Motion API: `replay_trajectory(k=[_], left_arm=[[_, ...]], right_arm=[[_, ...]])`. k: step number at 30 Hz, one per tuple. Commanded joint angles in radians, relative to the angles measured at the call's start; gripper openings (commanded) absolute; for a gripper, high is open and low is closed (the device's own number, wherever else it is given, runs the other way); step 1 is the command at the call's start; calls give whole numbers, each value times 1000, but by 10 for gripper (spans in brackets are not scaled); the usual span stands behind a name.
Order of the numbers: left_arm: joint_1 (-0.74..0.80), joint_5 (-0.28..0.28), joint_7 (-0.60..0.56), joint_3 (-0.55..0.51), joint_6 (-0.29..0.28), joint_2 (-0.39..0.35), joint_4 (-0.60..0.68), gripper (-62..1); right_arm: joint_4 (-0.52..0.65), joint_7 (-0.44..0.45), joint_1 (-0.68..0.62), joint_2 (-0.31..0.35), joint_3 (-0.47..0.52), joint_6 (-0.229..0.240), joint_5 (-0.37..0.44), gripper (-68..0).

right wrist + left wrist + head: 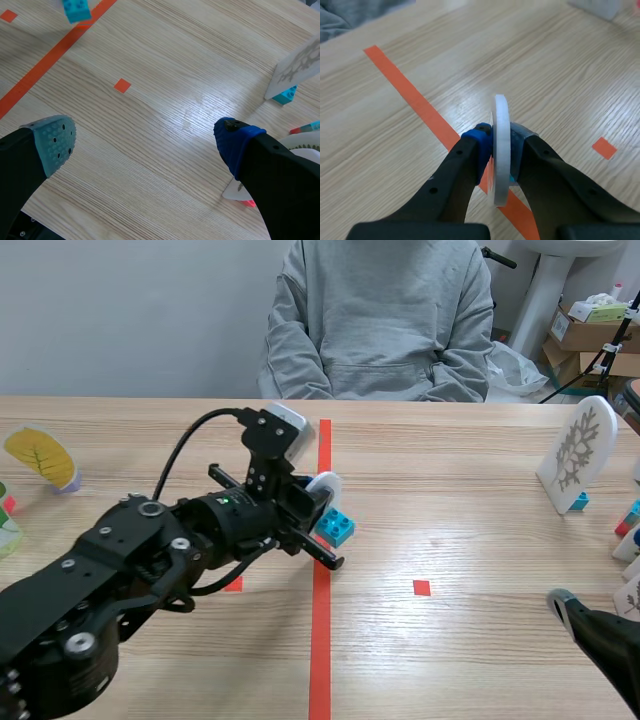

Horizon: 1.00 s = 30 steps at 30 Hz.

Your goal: Do the leaf sorting experiment

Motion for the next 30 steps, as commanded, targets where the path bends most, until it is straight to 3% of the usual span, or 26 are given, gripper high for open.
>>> replay_trajectory(k=[1, 7, 11, 15, 17, 24, 30], left_arm=[[40, -27, -5, -33, -1, -23, 56, -558], [207, -91, -15, -179, -1, -73, 199, -558], [281, -100, -59, -307, 0, -92, 209, -558], [323, -172, -71, -426, -1, -121, 209, -558], [326, -182, -71, -483, 5, -137, 204, -558], [266, -188, -104, -596, 73, -221, 55, -558], [186, -193, -124, -642, 81, -285, -104, -558]], right_arm=[[10, 19, 12, 3, 8, 0, 7, -111], [10, 19, 12, 6, 8, 0, 7, -111], [10, 19, 12, 6, 8, 0, 7, -111], [10, 19, 12, 6, 8, 0, 7, -111], [10, 19, 12, 6, 8, 0, 7, -111], [10, 22, 12, 6, 8, 0, 7, -111], [10, 22, 12, 6, 8, 0, 7, -111]])
